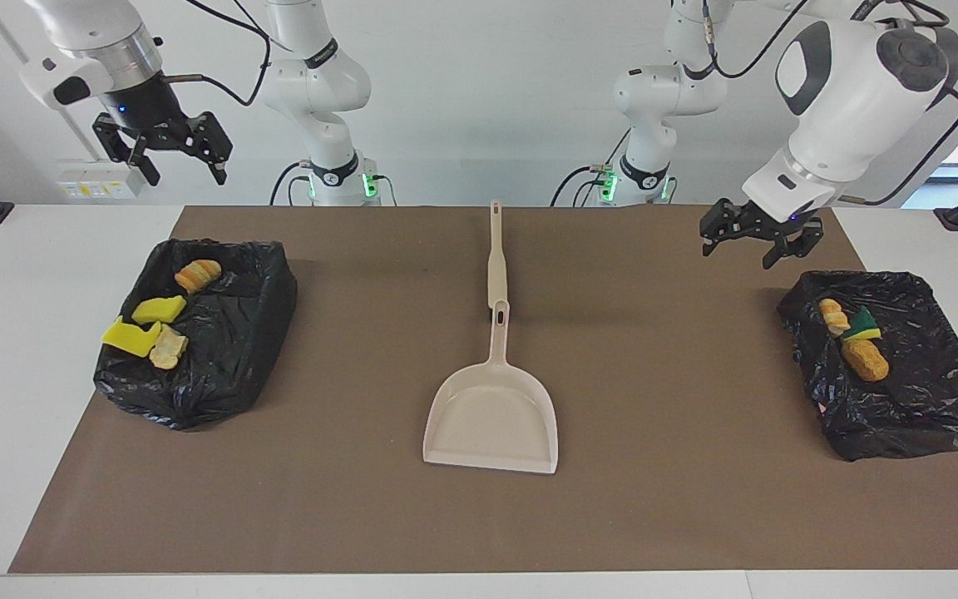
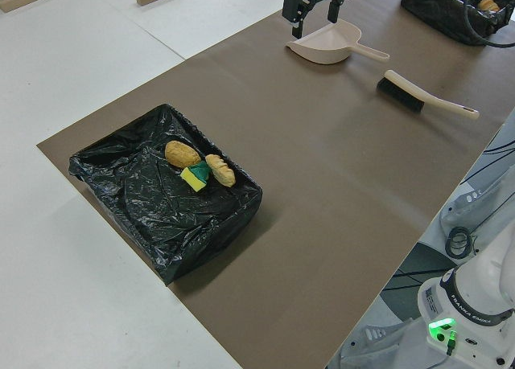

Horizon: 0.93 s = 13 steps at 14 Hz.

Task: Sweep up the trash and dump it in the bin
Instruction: 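Release the dustpan above the brush and withdraw the left gripper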

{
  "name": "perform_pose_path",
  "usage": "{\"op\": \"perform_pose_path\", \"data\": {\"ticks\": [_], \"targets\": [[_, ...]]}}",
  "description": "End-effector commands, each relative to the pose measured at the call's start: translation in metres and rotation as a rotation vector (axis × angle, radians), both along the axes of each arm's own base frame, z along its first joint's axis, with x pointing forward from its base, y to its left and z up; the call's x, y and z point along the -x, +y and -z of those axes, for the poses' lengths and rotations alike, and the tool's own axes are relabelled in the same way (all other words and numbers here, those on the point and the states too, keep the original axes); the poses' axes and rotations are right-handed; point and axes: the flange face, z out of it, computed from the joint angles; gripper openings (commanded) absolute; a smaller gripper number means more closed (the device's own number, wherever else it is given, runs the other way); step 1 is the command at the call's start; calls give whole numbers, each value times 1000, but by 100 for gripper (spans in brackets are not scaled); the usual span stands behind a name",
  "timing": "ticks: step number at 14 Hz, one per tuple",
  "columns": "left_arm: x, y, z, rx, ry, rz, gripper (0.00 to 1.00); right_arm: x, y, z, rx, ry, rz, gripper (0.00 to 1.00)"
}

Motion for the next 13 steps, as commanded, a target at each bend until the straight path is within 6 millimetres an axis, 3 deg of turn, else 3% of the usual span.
{"op": "perform_pose_path", "data": {"ticks": [1, 3, 13], "targets": [[17, 19, -18, -3, -19, -74, 100, 6, -2, 0, 13, -17, -26, 100], [14, 28, -19, 0, -35, -109, 100, 6, -2, 0, 13, -17, -26, 100], [23, 28, -36, -3, -29, -131, 100, 6, -2, 1, 13, -14, -28, 100]]}}
